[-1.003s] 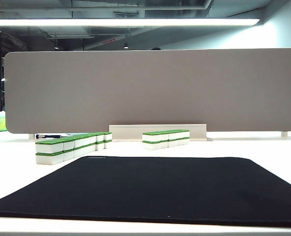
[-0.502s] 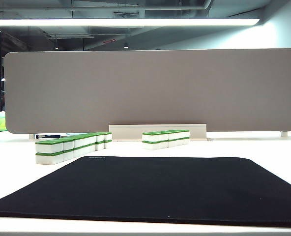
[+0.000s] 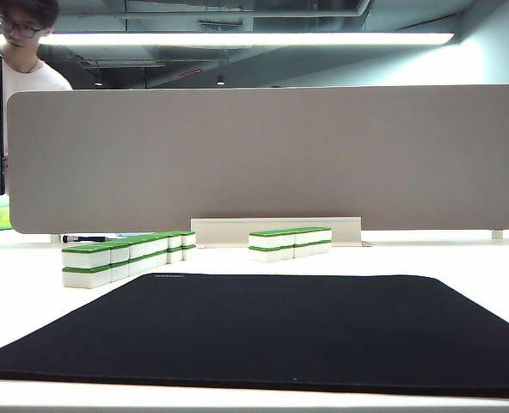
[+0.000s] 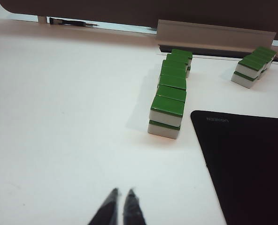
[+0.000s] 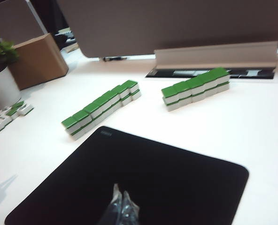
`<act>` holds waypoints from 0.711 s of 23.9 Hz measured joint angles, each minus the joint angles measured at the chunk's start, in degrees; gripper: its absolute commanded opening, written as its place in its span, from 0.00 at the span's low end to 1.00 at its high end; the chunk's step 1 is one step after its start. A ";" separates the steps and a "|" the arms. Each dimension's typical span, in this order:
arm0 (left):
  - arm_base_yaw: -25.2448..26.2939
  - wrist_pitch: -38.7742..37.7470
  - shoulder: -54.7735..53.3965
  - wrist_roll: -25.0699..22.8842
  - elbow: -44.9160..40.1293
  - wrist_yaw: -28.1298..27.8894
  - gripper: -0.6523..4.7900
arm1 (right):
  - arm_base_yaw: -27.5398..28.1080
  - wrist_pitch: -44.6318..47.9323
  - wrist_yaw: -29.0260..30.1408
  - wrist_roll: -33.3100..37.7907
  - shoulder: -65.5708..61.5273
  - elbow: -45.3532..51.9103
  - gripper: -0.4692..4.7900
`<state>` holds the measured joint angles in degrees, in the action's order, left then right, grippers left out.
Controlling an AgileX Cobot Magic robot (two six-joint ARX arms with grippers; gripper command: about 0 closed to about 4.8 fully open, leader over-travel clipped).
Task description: Take a mahjong tile from the mahjong wall and then place it on the table close to you.
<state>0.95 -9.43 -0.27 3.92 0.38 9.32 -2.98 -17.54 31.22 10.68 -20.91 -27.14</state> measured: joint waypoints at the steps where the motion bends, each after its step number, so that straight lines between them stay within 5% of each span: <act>1: 0.00 0.00 0.00 0.00 0.00 0.02 0.16 | 0.00 -0.11 0.37 -0.02 -0.39 -0.13 0.09; 14: 0.00 0.00 0.02 0.00 0.00 0.13 0.16 | -0.02 -0.07 6.95 0.00 -1.36 -0.92 0.09; 17: 0.00 0.31 0.00 5.14 0.02 1.86 0.16 | 0.00 -0.09 6.97 0.00 -1.36 -0.92 0.09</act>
<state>0.95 -9.13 -0.27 9.06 0.40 11.18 -2.98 -17.63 38.20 10.68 -22.26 -28.05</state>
